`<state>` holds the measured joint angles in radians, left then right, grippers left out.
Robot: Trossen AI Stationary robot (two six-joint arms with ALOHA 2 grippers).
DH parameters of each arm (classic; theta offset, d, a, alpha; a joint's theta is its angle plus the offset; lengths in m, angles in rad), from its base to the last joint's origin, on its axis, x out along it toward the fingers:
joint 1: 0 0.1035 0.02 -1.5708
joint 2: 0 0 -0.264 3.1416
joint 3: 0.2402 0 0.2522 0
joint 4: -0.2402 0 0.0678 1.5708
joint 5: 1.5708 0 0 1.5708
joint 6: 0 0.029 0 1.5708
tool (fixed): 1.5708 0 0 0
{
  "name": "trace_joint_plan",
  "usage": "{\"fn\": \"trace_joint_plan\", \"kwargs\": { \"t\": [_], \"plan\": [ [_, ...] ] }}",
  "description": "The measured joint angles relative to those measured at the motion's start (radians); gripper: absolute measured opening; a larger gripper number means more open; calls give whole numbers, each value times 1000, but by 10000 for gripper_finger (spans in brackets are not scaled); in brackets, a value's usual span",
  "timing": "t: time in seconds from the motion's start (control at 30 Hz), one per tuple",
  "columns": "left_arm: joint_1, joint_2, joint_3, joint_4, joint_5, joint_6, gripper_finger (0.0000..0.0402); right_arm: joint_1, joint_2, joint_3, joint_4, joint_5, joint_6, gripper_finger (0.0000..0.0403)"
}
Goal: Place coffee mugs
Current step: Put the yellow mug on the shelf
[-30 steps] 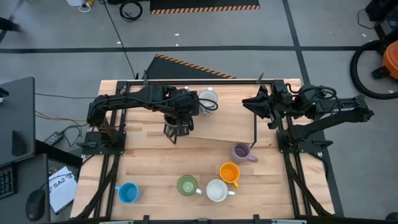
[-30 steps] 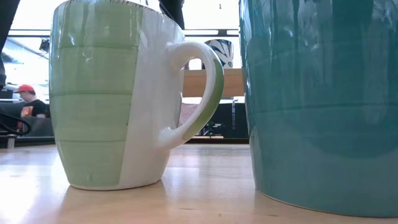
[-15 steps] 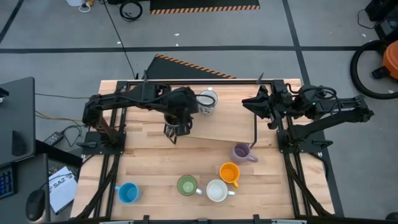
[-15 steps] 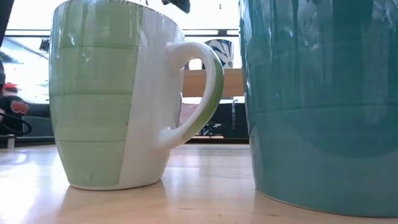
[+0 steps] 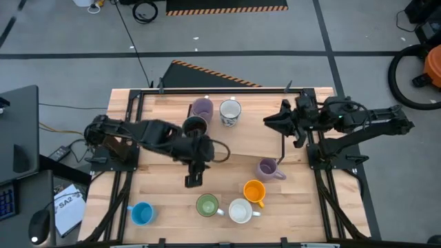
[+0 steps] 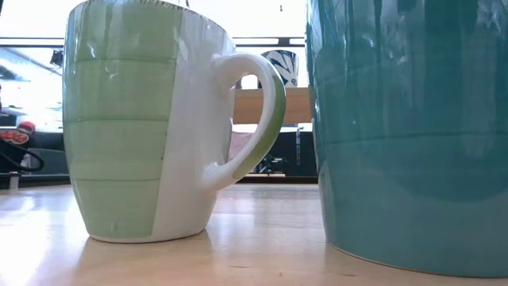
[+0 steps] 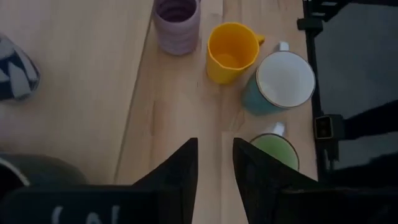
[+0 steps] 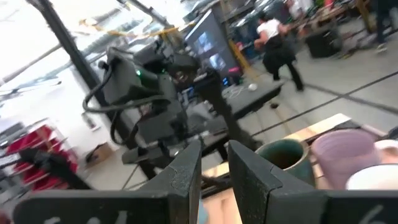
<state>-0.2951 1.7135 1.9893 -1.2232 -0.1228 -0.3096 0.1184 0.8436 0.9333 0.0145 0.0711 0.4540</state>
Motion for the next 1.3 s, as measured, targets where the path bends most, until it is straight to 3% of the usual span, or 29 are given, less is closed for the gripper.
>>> {"fn": "trace_joint_plan", "kwargs": {
  "t": [0.17, 0.33, 0.53, 0.67, 0.77, 1.0, 1.3],
  "plan": [
    [-73, -1, 0, 14, -110, 12, 94, 13, 74, 0, 24, -69, 65, 86],
    [-96, 0, 0, -14, -146, 52, 85, 87, 174, 67, 17, -46, 61, 86],
    [-110, -7, 0, -154, -137, -182, 84, 163, 310, 249, -163, 66, 15, 86],
    [-226, -55, 1, -144, -294, -173, 84, 198, 390, 347, -236, 86, 22, 86],
    [-304, -77, -9, -145, -354, -149, 84, 223, 445, 392, -262, 92, 52, 86],
    [-420, -137, -215, 0, -331, -177, 84, 276, 557, 448, -276, 117, 116, 86],
    [-509, -252, -452, 148, -376, -396, 84, 345, 663, 491, -514, 106, 271, 86]
  ]
}}
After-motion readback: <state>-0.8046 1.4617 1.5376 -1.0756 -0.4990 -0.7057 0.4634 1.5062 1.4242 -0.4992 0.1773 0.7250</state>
